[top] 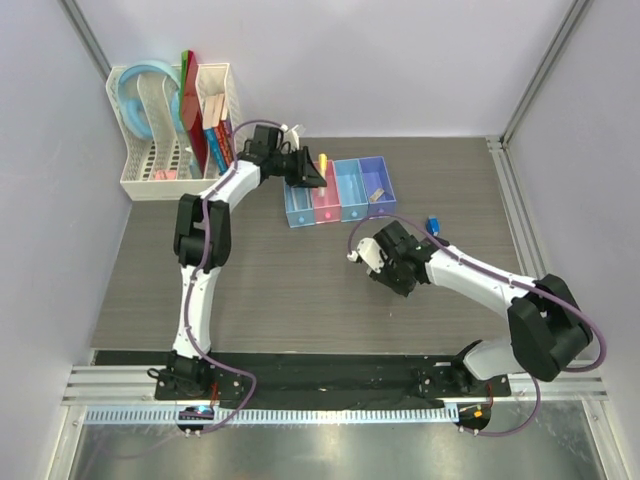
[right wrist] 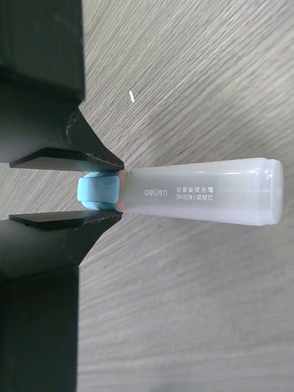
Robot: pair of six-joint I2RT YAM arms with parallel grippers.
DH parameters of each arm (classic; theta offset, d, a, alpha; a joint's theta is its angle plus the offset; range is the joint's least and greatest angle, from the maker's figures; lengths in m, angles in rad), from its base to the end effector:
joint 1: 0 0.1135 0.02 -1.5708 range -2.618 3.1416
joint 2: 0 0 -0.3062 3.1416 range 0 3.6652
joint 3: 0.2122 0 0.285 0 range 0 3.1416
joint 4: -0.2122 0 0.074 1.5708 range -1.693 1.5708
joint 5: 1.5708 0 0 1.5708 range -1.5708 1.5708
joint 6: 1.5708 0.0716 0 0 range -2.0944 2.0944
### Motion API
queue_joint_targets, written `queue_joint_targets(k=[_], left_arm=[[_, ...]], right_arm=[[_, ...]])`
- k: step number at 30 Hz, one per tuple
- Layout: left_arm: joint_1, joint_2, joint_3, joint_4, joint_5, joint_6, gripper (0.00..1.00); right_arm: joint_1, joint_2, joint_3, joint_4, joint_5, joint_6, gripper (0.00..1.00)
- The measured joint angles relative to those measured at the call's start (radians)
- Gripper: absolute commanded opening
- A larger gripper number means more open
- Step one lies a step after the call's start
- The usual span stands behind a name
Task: Sort the stationery into containers
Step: Place the stationery in the storage box, then pick up the stationery from the center of the board.
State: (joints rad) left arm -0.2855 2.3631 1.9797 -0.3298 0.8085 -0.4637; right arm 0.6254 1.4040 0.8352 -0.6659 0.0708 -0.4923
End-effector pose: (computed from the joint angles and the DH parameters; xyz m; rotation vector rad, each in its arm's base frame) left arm 0.5728 -0.2221 0.1992 0.2441 2.3376 -1.3043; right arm 0.2334 0.1623 0.1787 -1.4708 2.3837 -0.0674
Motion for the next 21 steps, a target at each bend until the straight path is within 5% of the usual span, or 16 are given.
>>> queue_joint_targets(k=[14,21], left_arm=[[0.000,0.047,0.072,0.019,0.008,-0.054,0.59],[0.000,0.047,0.144,-0.054,0.086,-0.019,0.63]], right_arm=[[0.000,-0.095,0.113,-0.004,0.033,-0.051,0.01],[0.000,-0.132,0.115,-0.005,0.083,-0.083,0.01]])
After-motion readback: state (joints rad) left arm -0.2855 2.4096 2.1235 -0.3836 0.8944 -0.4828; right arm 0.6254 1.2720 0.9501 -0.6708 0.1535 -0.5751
